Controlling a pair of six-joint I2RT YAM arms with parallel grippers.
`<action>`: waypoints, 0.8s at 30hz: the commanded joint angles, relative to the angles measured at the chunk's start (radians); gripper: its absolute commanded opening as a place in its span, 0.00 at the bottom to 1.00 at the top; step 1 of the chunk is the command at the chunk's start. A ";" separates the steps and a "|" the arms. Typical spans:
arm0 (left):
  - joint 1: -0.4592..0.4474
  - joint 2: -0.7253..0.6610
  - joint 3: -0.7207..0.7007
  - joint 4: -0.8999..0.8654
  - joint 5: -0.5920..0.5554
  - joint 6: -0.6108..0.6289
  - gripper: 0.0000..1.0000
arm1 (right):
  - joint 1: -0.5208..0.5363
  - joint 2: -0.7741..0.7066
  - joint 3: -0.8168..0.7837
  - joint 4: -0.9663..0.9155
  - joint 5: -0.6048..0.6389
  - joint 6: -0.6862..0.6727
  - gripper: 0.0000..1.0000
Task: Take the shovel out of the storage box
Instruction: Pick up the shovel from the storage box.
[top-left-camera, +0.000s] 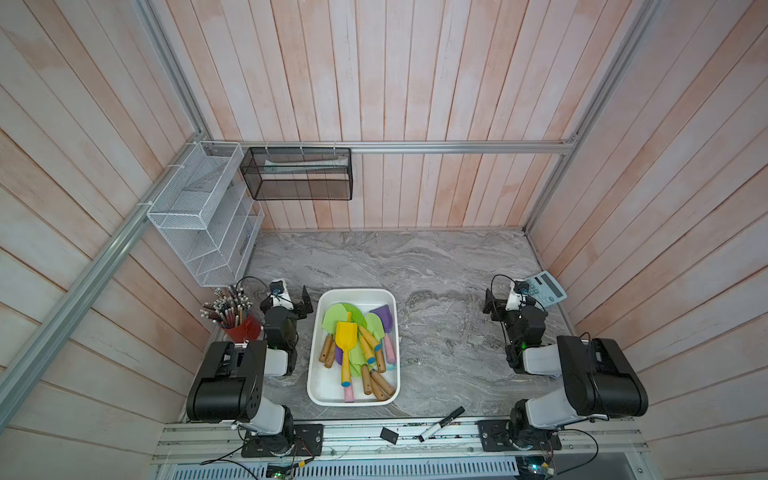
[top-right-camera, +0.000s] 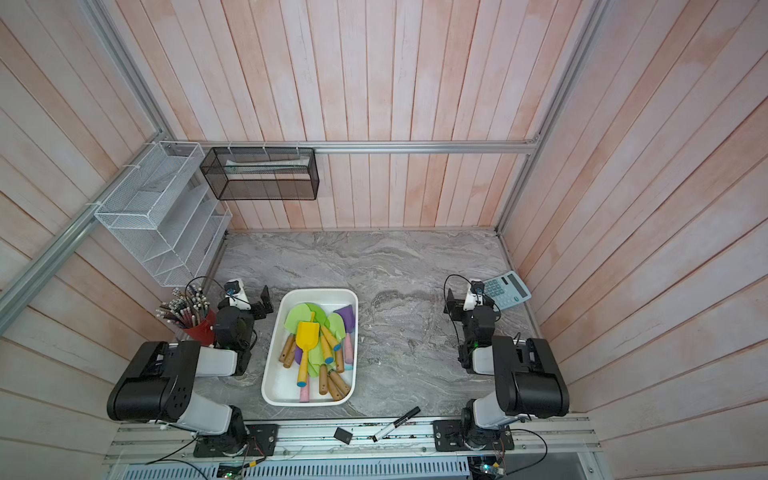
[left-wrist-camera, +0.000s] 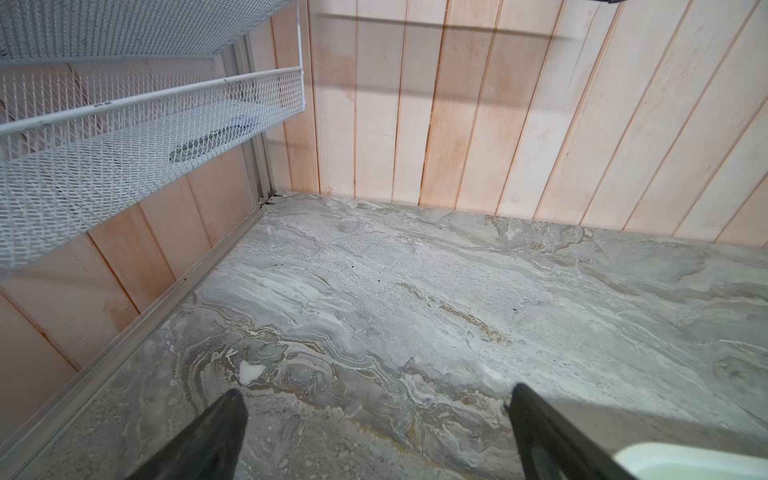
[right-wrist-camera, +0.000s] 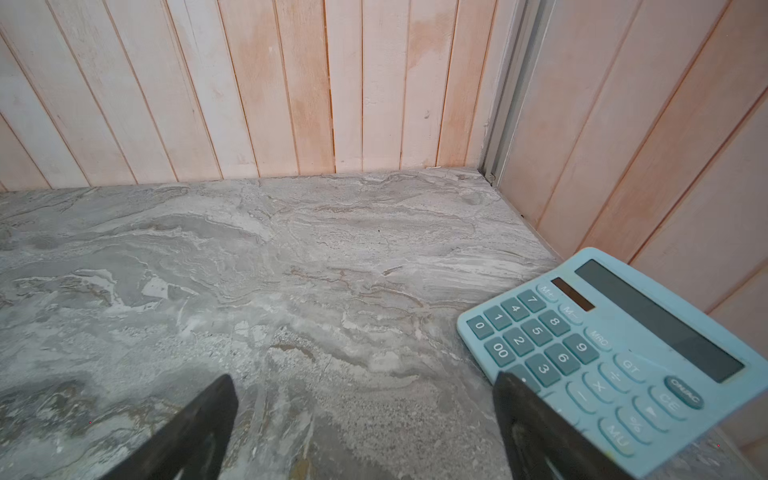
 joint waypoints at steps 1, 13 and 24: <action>-0.003 0.012 0.014 0.003 0.016 0.012 1.00 | 0.006 0.010 0.018 0.018 0.017 -0.011 0.98; -0.004 0.013 0.014 0.001 0.018 0.012 1.00 | 0.007 0.010 0.017 0.017 0.018 -0.011 0.98; 0.008 0.012 0.013 0.001 0.039 0.005 1.00 | 0.007 0.010 0.017 0.018 0.017 -0.011 0.98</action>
